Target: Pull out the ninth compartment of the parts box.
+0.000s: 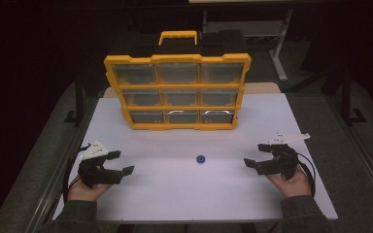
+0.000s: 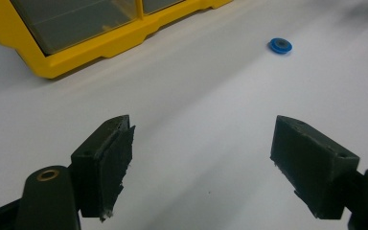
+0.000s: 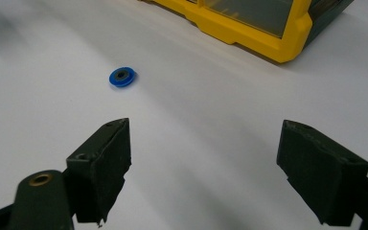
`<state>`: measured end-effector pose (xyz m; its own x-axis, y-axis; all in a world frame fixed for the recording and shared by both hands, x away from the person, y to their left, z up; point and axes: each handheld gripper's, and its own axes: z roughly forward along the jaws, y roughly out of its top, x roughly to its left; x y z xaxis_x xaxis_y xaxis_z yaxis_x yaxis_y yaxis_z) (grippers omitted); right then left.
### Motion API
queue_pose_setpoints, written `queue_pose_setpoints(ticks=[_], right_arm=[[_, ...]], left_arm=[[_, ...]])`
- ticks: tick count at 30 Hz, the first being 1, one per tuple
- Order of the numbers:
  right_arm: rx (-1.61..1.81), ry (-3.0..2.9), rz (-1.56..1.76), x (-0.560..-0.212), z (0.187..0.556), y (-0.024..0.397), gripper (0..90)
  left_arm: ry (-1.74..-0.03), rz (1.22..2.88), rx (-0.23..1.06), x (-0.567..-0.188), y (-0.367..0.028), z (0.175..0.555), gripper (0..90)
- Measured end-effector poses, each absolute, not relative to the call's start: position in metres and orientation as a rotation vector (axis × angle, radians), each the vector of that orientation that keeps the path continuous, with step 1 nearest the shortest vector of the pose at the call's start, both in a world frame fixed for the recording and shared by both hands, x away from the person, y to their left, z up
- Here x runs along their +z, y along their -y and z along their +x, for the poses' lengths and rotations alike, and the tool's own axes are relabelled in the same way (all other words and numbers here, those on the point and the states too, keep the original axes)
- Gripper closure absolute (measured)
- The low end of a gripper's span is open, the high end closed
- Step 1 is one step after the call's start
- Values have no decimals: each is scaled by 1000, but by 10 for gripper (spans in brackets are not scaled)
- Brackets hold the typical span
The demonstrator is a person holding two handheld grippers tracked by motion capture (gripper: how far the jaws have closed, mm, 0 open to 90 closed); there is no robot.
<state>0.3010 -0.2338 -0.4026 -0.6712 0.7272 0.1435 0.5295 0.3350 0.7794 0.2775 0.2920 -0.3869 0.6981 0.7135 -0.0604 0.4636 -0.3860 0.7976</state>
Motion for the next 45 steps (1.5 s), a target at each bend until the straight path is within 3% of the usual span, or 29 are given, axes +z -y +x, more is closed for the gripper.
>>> queue_pose_setpoints(ticks=[29, 45], right_arm=[[1244, -2368, 1141, -404, 298, 236, 182], [1261, -2352, 1148, -400, 295, 240, 183]], left_arm=[[-862, 2069, 326, -389, -286, 285, 245], [-816, 1955, 140, -387, -275, 295, 315]])
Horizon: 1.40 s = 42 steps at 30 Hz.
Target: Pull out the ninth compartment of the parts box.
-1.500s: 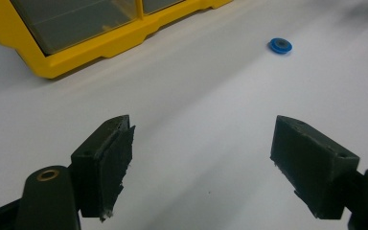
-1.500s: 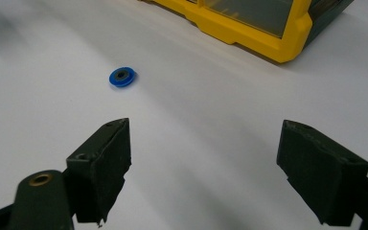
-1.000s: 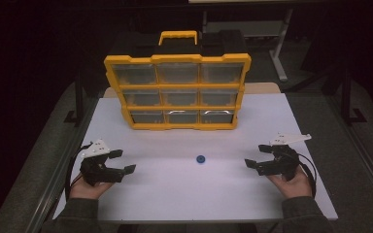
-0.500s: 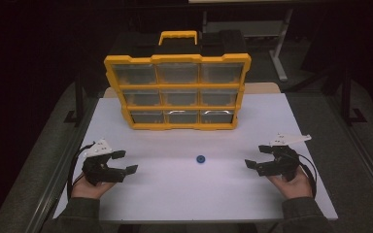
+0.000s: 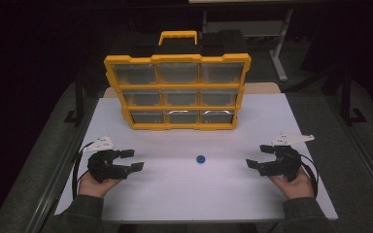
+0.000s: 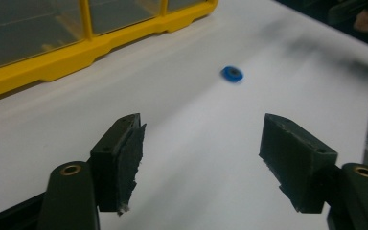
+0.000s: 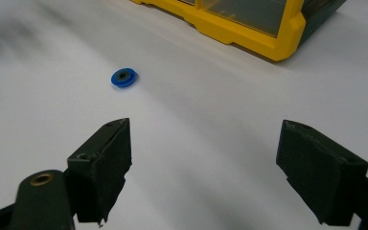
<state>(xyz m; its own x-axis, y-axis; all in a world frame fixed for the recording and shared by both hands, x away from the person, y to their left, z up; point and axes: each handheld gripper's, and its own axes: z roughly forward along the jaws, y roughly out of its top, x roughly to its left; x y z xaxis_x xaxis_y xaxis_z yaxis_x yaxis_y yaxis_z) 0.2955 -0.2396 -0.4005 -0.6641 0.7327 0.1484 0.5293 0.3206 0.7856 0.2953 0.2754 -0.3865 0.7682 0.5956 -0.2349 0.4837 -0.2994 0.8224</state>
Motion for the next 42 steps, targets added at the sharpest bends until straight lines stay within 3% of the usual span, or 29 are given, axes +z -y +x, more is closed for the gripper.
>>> queue_pose_setpoints(ticks=[14, 42], right_arm=[[1247, -2355, 1141, -400, 295, 245, 185], [1260, -2367, 1116, -399, 299, 248, 188]], left_arm=[[-811, 1879, -32, -379, -216, 324, 371], [-925, 1788, -83, -382, -103, 392, 467]])
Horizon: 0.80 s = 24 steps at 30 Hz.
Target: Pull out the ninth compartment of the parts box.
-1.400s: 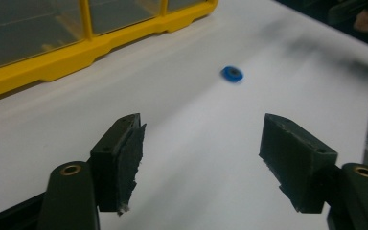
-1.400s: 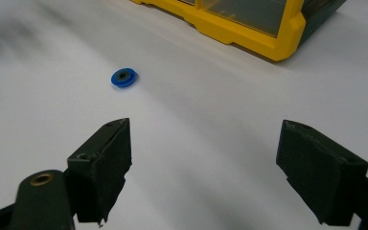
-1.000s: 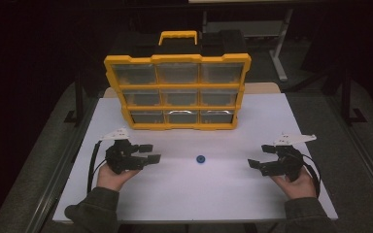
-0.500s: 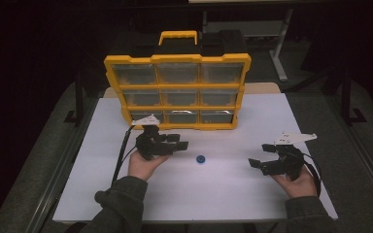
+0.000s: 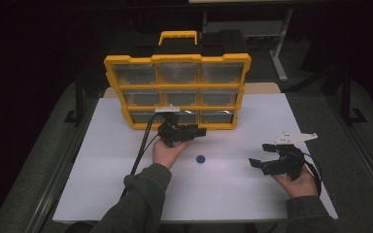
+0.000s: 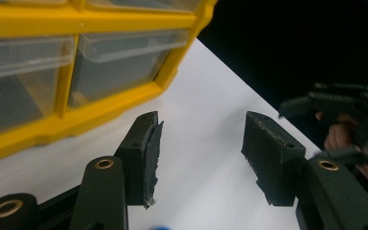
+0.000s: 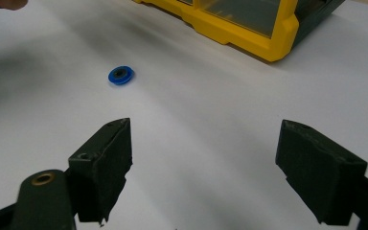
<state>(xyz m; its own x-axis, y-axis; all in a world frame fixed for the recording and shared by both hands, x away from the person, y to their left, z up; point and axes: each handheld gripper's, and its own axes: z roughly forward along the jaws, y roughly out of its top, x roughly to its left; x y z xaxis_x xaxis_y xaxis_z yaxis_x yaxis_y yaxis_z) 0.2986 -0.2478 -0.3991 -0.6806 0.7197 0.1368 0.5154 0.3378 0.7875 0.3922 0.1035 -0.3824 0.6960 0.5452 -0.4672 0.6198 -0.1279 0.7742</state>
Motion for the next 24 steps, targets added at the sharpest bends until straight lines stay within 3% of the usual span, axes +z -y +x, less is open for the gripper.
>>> queue_pose_setpoints(ticks=[24], right_arm=[[1286, -2371, 1115, -398, 299, 253, 195]], left_arm=[[-1179, 1557, -155, -414, -58, 431, 582]])
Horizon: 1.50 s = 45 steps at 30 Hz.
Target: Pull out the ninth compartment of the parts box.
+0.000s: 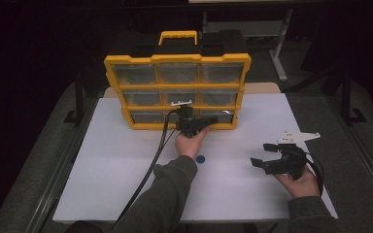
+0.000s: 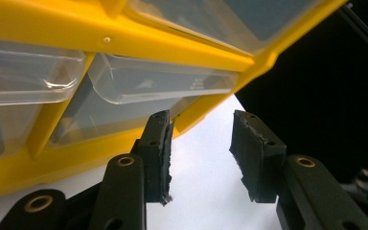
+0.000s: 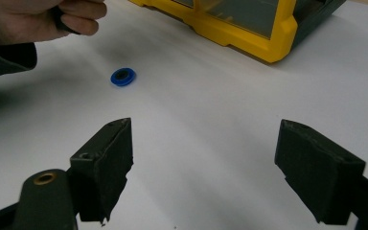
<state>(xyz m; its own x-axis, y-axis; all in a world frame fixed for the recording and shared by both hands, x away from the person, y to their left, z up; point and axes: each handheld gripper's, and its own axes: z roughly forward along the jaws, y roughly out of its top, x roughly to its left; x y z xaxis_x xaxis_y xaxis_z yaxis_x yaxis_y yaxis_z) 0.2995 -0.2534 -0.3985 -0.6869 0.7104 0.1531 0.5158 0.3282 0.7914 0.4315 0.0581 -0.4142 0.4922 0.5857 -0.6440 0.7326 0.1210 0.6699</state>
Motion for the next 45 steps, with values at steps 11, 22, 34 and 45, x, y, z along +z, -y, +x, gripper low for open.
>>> queue_pose_setpoints(ticks=[11, 22, 34, 45], right_arm=[[1299, -2372, 1109, -399, 301, 255, 196], [1315, -2371, 1112, -399, 301, 257, 200], [1321, -2376, 1108, -399, 301, 256, 205], [1316, -2383, 1104, -399, 302, 257, 207]], left_arm=[[-1251, 1475, -148, -421, -51, 436, 644], [-1271, 1431, -150, -424, -47, 436, 674], [-1298, 1393, -183, -425, -46, 438, 704], [-1296, 1367, -192, -425, -47, 436, 727]])
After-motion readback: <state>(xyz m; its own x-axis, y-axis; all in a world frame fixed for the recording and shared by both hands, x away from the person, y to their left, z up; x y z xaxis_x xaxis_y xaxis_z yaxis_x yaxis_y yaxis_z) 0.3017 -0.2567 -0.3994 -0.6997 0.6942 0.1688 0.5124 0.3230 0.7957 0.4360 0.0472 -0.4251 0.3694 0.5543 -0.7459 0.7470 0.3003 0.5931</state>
